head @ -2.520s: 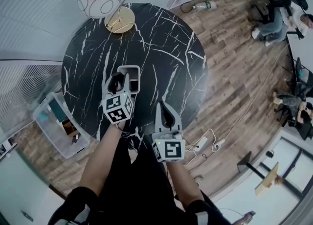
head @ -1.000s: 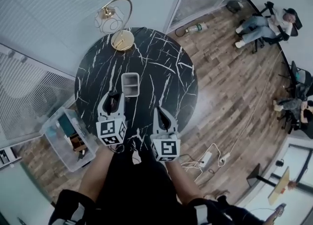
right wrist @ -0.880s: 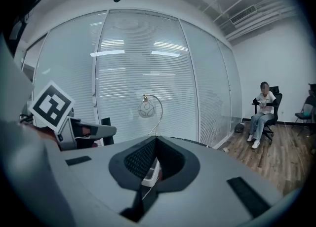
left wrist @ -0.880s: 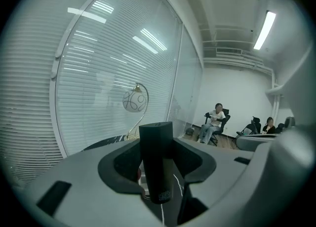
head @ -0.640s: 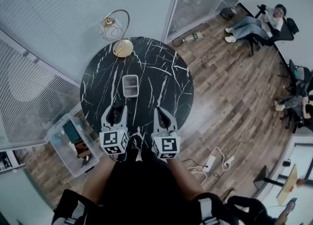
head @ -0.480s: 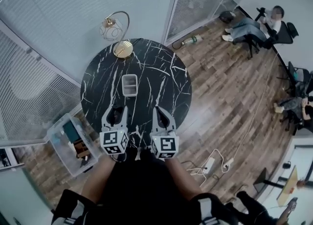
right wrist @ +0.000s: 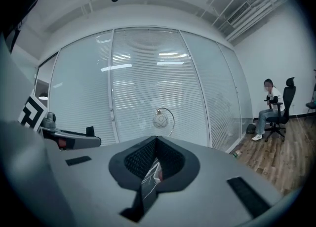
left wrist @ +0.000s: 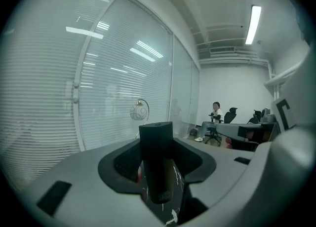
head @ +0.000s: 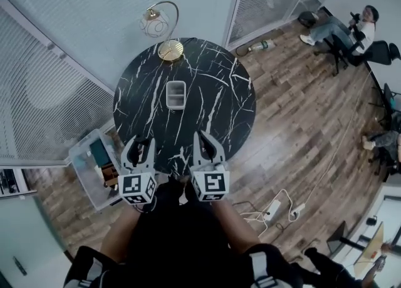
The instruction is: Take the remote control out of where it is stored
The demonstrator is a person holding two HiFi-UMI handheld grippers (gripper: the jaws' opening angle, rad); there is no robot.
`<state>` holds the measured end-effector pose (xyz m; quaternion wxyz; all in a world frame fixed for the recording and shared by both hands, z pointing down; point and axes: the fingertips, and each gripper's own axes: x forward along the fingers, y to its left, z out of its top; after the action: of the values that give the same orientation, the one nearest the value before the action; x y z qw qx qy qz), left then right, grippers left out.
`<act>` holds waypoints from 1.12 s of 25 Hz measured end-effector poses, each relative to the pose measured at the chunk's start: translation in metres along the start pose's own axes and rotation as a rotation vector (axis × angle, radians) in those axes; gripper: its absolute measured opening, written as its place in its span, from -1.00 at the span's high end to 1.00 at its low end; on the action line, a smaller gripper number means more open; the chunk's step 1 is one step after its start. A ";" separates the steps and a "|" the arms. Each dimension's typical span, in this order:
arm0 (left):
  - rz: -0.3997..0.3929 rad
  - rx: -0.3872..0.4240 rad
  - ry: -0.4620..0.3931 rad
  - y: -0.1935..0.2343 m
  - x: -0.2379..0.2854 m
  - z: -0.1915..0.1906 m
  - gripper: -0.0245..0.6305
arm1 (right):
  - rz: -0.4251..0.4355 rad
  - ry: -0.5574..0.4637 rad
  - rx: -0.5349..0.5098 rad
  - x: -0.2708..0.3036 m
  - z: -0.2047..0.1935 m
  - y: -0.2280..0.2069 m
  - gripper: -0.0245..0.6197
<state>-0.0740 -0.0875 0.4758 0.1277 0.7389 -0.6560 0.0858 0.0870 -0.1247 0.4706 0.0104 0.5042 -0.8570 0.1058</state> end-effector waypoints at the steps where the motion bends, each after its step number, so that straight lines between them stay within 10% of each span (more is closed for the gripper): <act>1: 0.000 0.007 0.004 0.002 -0.010 0.001 0.32 | 0.003 0.001 0.000 -0.004 0.000 0.006 0.92; 28: -0.185 0.030 -0.079 0.048 -0.149 -0.006 0.32 | -0.142 -0.023 -0.090 -0.117 0.014 0.135 0.92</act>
<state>-0.1395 0.0505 0.4409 0.0981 0.8010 -0.5880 0.0545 0.0285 0.0370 0.4194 0.0308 0.5638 -0.8231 0.0607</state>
